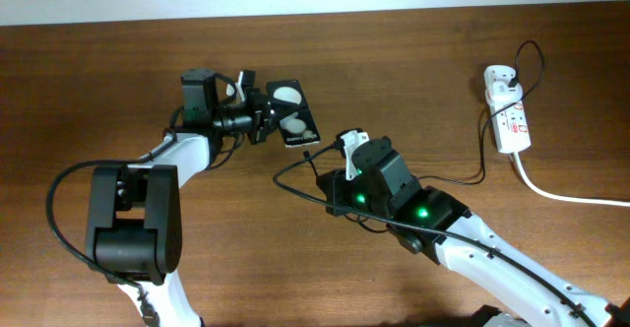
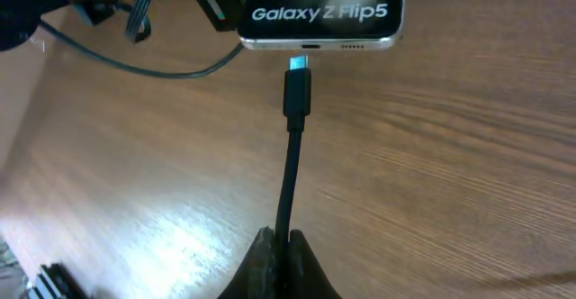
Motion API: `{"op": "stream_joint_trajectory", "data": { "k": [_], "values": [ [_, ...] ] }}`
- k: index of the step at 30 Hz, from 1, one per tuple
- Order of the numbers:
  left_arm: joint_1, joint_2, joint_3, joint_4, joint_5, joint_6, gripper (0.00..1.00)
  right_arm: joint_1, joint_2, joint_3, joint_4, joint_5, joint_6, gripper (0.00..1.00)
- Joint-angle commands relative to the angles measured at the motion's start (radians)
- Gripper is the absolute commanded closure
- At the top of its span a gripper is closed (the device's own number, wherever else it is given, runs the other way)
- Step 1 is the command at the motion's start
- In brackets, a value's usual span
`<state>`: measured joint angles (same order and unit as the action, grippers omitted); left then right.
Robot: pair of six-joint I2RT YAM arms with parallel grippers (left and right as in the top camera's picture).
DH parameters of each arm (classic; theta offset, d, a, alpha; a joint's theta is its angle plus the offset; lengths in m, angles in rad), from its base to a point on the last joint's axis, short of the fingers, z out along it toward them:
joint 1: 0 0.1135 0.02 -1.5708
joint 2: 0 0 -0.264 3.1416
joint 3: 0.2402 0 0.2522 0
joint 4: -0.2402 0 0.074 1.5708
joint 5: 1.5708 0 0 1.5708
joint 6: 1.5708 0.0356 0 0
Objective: Plug charger to phone and switch on socket
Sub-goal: 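Bring the cable plug with the right gripper up to the phone's port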
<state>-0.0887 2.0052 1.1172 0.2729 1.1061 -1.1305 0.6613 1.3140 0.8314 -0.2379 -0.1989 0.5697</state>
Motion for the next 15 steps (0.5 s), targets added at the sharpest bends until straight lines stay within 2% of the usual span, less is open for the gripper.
{"op": "stream_joint_trajectory", "data": {
  "k": [1,15],
  "values": [
    [-0.014,-0.002,0.011,0.003,0.011,-0.048,1.00,-0.001,0.005,-0.026,-0.003,0.023,0.071,0.96],
    [-0.022,-0.002,0.010,0.003,0.010,-0.047,1.00,-0.001,0.010,-0.026,0.060,0.027,0.076,0.96]
  ]
}}
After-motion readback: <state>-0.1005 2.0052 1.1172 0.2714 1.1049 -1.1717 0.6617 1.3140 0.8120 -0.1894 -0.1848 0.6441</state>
